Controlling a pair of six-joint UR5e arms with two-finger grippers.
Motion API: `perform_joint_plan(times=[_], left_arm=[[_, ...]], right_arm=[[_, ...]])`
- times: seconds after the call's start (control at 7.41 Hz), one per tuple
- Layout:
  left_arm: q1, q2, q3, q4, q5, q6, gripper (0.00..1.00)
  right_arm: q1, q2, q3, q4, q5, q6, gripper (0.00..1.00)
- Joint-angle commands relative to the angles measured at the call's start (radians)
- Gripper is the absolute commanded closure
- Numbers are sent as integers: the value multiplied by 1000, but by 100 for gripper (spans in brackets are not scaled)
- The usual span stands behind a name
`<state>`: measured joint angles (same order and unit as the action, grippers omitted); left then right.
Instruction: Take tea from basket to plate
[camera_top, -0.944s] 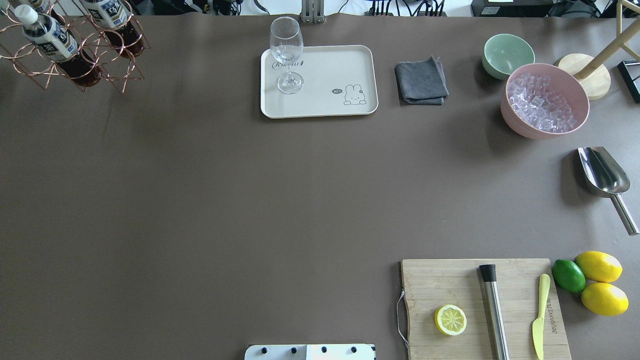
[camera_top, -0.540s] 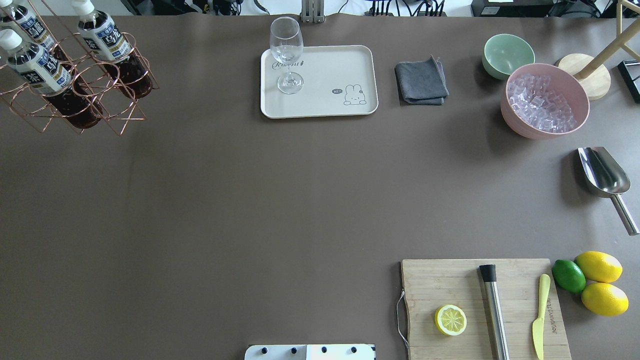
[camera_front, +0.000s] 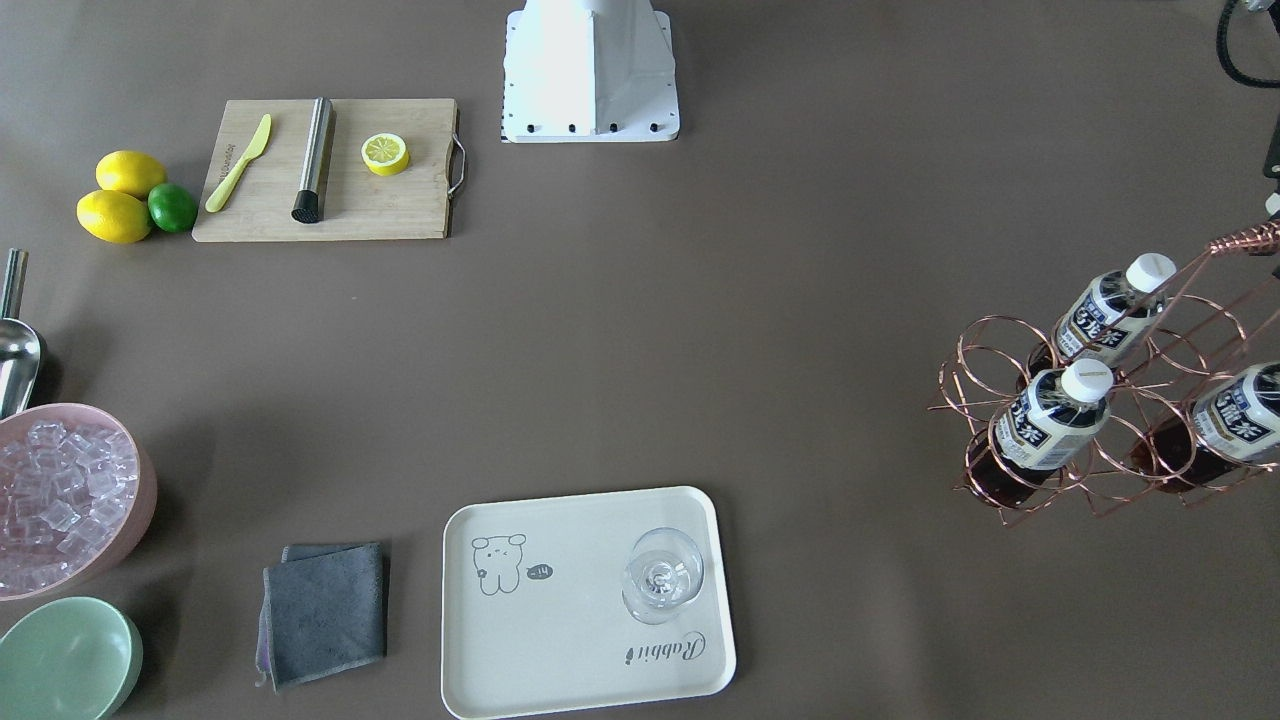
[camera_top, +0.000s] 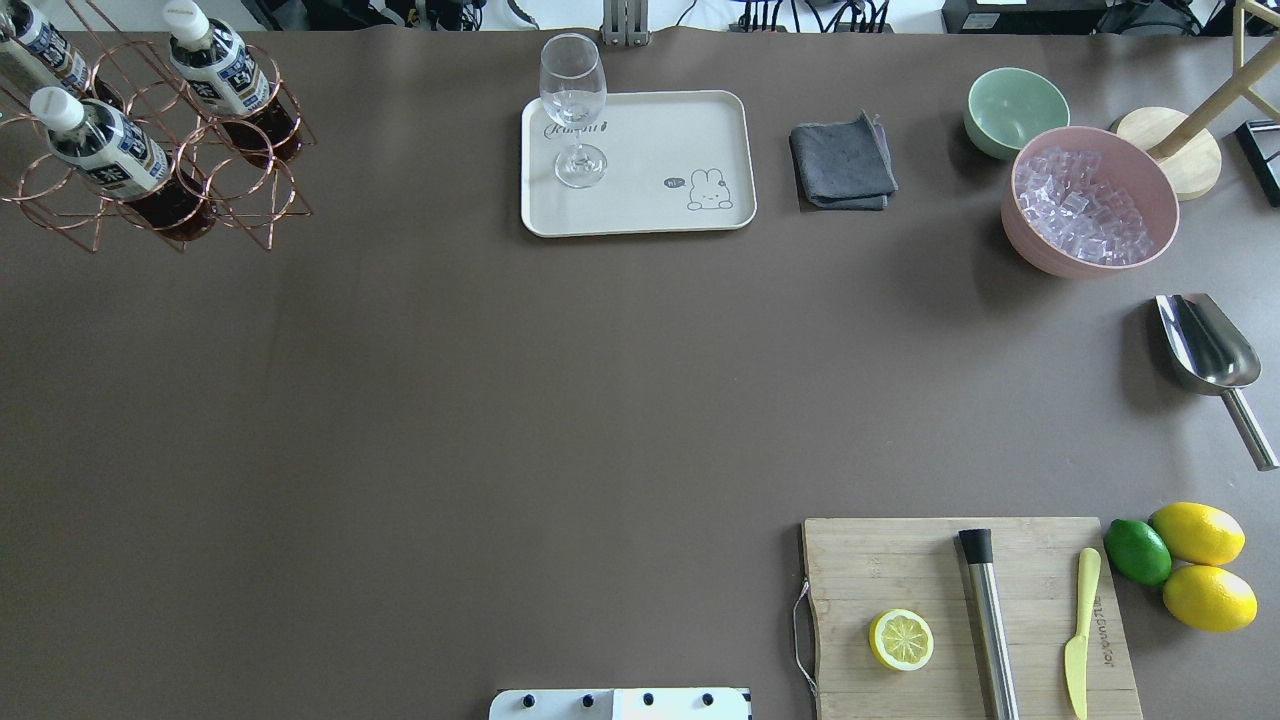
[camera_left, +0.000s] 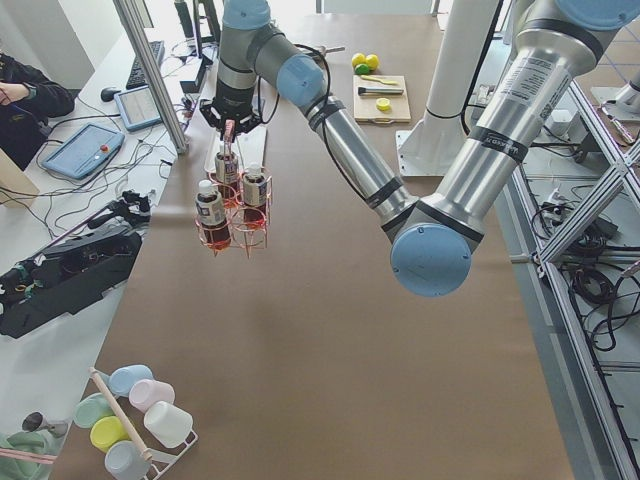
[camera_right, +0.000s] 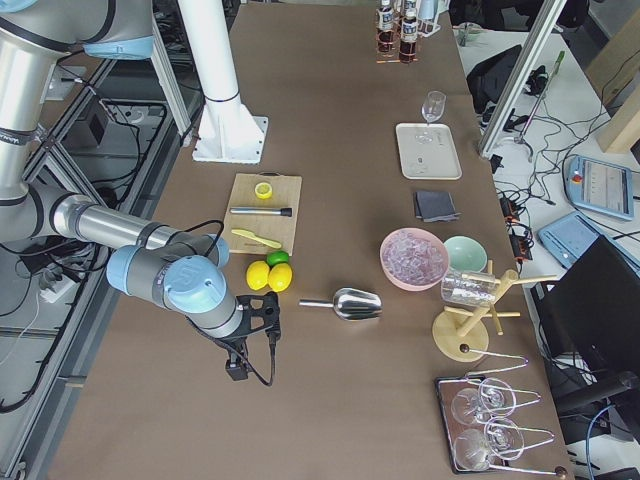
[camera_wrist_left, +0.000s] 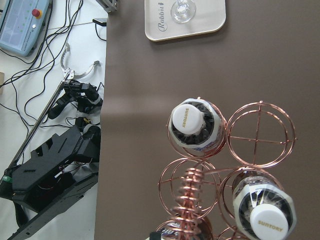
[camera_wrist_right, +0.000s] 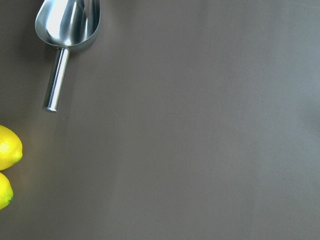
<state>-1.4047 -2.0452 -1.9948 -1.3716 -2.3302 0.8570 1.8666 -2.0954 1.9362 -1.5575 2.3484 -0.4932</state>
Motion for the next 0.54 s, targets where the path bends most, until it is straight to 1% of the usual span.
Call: perform_joint_plan(times=[0.0, 0.13, 0.27, 0.4], left_arm=[[178, 14, -117, 3, 15, -113, 100], [305, -62, -169, 53, 59, -219, 100], [478, -192, -217, 154, 190, -334, 100], [621, -308, -211, 220, 295, -383, 100]], right_arm=[[-85, 67, -6, -2, 38, 108, 1], [-110, 89, -5, -1, 57, 169, 1], [-121, 113, -3, -3, 101, 185, 1], [-160, 148, -2, 0, 114, 287, 1]])
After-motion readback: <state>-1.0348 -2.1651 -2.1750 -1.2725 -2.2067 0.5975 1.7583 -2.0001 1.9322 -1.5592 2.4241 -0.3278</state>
